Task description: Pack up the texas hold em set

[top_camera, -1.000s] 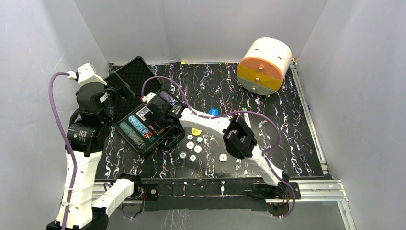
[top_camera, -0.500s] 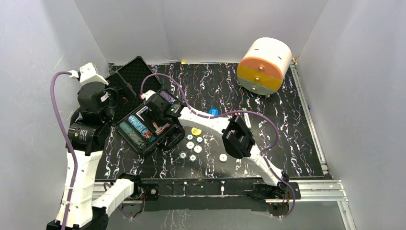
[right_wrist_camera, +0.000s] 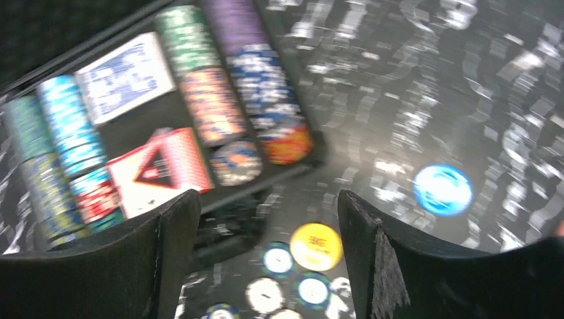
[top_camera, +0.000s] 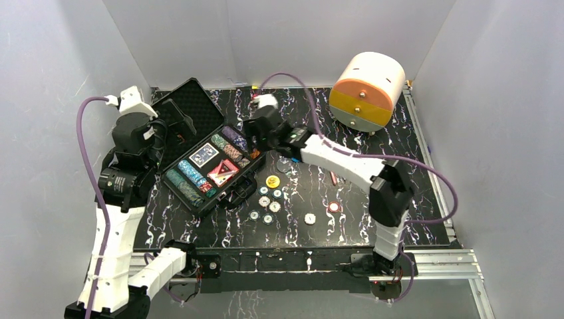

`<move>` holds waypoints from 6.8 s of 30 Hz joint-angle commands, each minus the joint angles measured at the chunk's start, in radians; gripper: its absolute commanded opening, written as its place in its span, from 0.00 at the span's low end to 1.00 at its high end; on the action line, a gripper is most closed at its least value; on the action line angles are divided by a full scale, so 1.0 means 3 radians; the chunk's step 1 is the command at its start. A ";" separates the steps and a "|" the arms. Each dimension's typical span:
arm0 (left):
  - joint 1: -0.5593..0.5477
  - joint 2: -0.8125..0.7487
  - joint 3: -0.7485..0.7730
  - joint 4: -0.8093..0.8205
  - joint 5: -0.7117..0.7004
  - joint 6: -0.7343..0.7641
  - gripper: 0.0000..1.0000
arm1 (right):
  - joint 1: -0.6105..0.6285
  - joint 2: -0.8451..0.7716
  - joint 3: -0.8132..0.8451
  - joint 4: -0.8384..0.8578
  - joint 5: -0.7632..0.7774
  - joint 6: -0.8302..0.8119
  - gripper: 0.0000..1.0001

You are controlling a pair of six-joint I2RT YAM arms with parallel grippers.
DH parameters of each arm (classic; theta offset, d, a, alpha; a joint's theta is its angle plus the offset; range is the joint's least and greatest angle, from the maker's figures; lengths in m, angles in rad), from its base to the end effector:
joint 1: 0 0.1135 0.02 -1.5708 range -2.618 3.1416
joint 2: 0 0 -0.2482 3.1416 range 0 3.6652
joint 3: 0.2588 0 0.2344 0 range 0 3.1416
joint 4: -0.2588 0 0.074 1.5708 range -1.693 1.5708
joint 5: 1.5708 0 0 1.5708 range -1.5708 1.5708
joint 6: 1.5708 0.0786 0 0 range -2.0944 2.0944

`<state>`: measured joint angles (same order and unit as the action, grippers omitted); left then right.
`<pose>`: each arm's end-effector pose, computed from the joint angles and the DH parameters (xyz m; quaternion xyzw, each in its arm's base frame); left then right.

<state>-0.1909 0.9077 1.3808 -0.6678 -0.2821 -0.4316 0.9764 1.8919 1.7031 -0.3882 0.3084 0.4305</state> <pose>0.1890 -0.0142 0.4368 -0.1804 0.7486 -0.0892 0.6318 0.2757 0.3652 0.2842 -0.1636 0.8562 0.2017 0.4466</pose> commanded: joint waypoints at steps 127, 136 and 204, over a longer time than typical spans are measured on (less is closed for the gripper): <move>0.0002 -0.0331 -0.0557 -0.0159 -0.0743 -0.0826 0.89 | 0.0509 0.1446 0.1431 -0.0299 -0.0056 -0.0668 0.57; 0.0007 -0.0290 -0.0563 -0.0128 -0.0656 -0.0814 0.89 | 0.0510 0.1499 0.1503 -0.0366 -0.0152 -0.0677 0.64; 0.0005 0.0137 -0.1606 0.0756 0.2269 -0.1484 0.93 | -0.0570 -0.0899 -0.1686 0.1296 -0.1199 -0.0815 0.48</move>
<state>-0.1917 0.9161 0.9268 -0.5255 0.1753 -0.8227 0.8074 1.7531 1.2430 -0.2371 0.1471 0.2649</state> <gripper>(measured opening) 0.941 0.642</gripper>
